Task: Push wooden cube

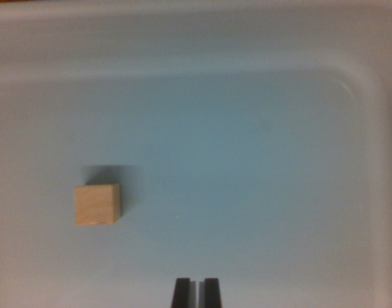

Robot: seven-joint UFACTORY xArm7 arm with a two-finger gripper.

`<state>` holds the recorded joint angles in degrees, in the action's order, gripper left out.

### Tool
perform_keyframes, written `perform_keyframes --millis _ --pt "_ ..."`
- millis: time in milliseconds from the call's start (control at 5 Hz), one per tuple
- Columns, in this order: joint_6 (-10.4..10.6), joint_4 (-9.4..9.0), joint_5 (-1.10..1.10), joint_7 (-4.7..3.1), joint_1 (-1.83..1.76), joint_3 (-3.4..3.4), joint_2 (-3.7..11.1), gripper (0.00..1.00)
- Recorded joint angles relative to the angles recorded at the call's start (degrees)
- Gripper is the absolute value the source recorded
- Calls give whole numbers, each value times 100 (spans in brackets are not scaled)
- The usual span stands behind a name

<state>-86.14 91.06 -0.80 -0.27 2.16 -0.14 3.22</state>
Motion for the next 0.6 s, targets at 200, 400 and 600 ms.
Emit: perform_keyframes --millis 200,400,600 --pt "0 0 0 0 0 0 0 0" --pt "114 -101 -1 18 -17 14 31 0" --pt "114 -101 -1 18 -17 14 31 0"
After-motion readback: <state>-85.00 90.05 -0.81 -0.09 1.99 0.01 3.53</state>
